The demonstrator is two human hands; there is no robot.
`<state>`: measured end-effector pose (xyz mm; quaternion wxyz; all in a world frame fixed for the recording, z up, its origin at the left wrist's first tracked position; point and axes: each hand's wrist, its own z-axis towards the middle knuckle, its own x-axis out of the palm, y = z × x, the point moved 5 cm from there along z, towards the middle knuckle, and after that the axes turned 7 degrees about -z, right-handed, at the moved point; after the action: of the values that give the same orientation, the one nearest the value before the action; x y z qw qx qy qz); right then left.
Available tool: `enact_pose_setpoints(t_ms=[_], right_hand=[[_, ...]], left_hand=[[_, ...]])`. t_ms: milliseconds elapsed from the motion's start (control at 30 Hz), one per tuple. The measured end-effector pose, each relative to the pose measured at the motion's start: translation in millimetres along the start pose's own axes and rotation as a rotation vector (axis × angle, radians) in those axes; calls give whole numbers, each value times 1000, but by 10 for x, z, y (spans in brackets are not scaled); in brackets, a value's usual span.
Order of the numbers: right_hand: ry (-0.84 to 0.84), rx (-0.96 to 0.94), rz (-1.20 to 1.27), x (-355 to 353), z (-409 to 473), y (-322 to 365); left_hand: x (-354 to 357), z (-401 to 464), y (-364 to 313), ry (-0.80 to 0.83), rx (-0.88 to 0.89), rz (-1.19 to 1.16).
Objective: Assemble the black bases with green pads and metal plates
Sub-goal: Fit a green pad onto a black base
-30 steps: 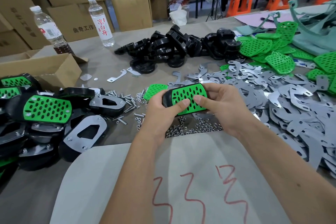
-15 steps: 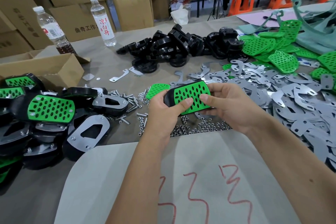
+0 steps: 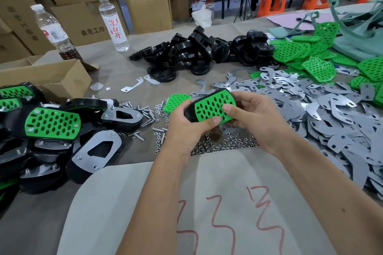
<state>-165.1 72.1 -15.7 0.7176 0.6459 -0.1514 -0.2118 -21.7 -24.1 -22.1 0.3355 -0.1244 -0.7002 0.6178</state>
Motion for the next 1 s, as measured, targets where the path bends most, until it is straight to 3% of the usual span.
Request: enact_pose_setpoints(t_ms=[167,333,500,833,1000], right_hand=[[154,77,160,51,-17,11],[291,47,271,123,-36,75],[144,35,95,121,2,-15],[250,-49,121,141,-28,35],[174,11,168,148,-15,27]], left_hand=[[-17,9,-24,-17,-37,-203],[-25,-3,-45,53,-97,-240],[-10,12,6,-23,-104,-186],[-39,-8,-41,15,-119,-211],[-31,-2,-41,-7,-104,-166]])
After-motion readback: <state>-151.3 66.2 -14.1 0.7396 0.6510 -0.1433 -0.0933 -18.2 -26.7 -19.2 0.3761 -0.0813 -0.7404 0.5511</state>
